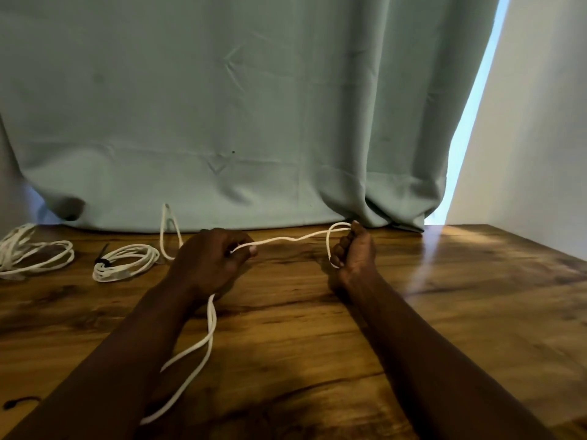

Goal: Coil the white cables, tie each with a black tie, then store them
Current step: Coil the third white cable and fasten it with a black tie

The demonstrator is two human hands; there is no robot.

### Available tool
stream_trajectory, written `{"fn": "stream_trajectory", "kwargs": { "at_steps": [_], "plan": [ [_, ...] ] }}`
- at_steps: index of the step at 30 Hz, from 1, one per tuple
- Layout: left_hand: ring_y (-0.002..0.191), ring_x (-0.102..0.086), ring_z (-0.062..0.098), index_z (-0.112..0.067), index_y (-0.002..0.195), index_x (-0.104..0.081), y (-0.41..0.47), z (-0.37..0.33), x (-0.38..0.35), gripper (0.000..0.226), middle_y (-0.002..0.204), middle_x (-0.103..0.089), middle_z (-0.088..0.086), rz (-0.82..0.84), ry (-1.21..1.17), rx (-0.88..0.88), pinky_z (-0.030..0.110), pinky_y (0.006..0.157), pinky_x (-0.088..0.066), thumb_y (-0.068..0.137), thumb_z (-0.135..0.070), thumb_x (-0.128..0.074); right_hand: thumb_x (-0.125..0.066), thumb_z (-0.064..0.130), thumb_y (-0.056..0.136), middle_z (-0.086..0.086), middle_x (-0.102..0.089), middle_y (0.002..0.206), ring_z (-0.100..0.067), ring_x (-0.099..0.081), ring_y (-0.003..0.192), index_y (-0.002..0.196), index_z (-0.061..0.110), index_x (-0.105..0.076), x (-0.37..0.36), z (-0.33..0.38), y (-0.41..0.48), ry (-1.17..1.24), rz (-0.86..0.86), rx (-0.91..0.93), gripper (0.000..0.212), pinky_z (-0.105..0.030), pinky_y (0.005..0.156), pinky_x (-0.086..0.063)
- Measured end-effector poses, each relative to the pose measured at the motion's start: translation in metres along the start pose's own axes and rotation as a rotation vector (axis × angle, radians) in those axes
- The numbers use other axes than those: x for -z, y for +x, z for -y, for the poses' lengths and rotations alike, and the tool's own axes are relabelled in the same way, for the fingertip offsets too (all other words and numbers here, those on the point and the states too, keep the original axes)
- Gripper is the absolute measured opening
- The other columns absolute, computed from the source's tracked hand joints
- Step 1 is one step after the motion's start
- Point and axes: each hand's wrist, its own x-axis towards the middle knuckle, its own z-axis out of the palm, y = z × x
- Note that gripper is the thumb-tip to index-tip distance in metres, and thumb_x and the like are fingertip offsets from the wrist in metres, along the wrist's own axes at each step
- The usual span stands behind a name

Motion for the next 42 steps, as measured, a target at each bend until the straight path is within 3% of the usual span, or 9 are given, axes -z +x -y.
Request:
{"fn": "stream_trajectory", "kwargs": {
  "at_steps": [7, 14, 19, 24, 28, 31, 35, 39, 42],
  "plan": [
    [0.063, -0.070, 0.012, -0.028, 0.092, -0.067, -0.010, -0.001, 0.000, 0.006, 0.066, -0.072, -0.004, -0.213, -0.334, 0.120, 0.038, 0.071, -0.058, 0.097, -0.028, -0.070, -0.054, 0.024, 0.099, 0.008, -0.025, 0.041, -0.009, -0.019, 0.030, 0.054, 0.026, -0.035, 0.000, 0.006, 0.005, -0.255, 0.178, 0.086, 0.050, -0.016, 0.032, -0.019],
    [0.076, -0.070, 0.011, -0.026, 0.094, -0.065, -0.005, -0.004, -0.003, 0.011, 0.071, -0.072, -0.006, -0.536, -0.307, 0.174, 0.035, 0.073, -0.056, 0.097, -0.035, -0.069, -0.044, 0.031, 0.102, 0.008, -0.020, 0.042, -0.007, -0.015, 0.030, 0.057, 0.027, -0.027, -0.013, -0.002, -0.015, -0.354, 0.557, -0.312, 0.049, -0.012, 0.034, -0.010],
    [0.062, -0.069, 0.000, -0.024, 0.091, -0.070, -0.008, -0.005, -0.008, 0.006, 0.073, -0.073, -0.005, -0.262, -0.202, 0.158, 0.009, 0.051, -0.044, 0.094, -0.027, -0.074, -0.041, 0.033, 0.106, 0.005, -0.026, 0.040, -0.009, -0.024, 0.030, 0.055, 0.022, -0.034, -0.028, -0.012, -0.029, -0.166, 0.671, -0.316, 0.053, -0.017, 0.037, -0.017],
    [0.065, -0.073, 0.003, -0.027, 0.085, -0.072, -0.010, -0.027, -0.021, 0.009, 0.070, -0.075, -0.008, 0.010, -0.191, 0.037, 0.037, 0.069, -0.062, 0.087, -0.029, -0.080, -0.034, 0.032, 0.108, 0.004, -0.033, 0.048, -0.011, -0.030, 0.038, 0.064, 0.020, -0.043, -0.033, -0.013, -0.027, -0.004, 0.505, -0.135, 0.046, -0.022, 0.042, -0.026],
    [0.072, -0.073, 0.005, -0.028, 0.089, -0.074, -0.013, -0.039, -0.028, 0.010, 0.076, -0.075, -0.009, 0.165, -0.218, 0.010, 0.043, 0.074, -0.062, 0.083, -0.025, -0.081, -0.034, 0.025, 0.106, 0.002, -0.037, 0.054, -0.012, -0.033, 0.046, 0.071, 0.018, -0.044, -0.035, -0.011, -0.026, 0.010, 0.385, -0.024, 0.037, -0.027, 0.049, -0.029],
    [0.075, -0.074, 0.007, -0.026, 0.094, -0.074, -0.017, -0.045, -0.029, 0.013, 0.078, -0.077, -0.007, 0.236, -0.328, -0.002, 0.045, 0.081, -0.061, 0.086, -0.016, -0.076, -0.034, 0.024, 0.110, 0.001, -0.041, 0.059, -0.013, -0.036, 0.054, 0.079, 0.016, -0.044, -0.035, -0.015, -0.032, -0.365, 0.365, 0.233, 0.033, -0.027, 0.053, -0.032],
    [0.080, -0.074, 0.008, -0.022, 0.090, -0.074, -0.016, -0.048, -0.017, 0.017, 0.079, -0.078, -0.006, 0.170, -0.387, -0.022, 0.046, 0.087, -0.060, 0.090, -0.007, -0.066, -0.032, 0.053, 0.108, 0.003, -0.055, 0.063, -0.008, -0.055, 0.057, 0.084, 0.026, -0.051, -0.030, -0.026, -0.052, -1.078, 0.539, 0.603, 0.041, -0.026, 0.059, -0.045],
    [0.083, -0.072, 0.006, -0.029, 0.092, -0.070, -0.011, -0.031, -0.004, 0.016, 0.082, -0.075, -0.010, 0.055, -0.319, -0.085, 0.045, 0.085, -0.059, 0.087, -0.013, -0.068, -0.021, 0.065, 0.104, 0.009, -0.067, 0.077, -0.004, -0.064, 0.076, 0.088, 0.032, -0.062, -0.033, -0.034, -0.059, -1.367, 0.688, 0.598, 0.055, -0.034, 0.073, -0.047],
    [0.083, -0.072, 0.005, -0.031, 0.096, -0.062, -0.006, -0.023, 0.002, 0.019, 0.083, -0.073, -0.012, -0.030, -0.248, -0.161, 0.045, 0.079, -0.059, 0.086, -0.020, -0.075, -0.025, 0.066, 0.103, 0.015, -0.052, 0.054, 0.000, -0.047, 0.049, 0.064, 0.034, -0.055, -0.037, -0.037, -0.059, -1.258, 0.731, 0.428, 0.059, -0.030, 0.061, -0.035]
  ]
}}
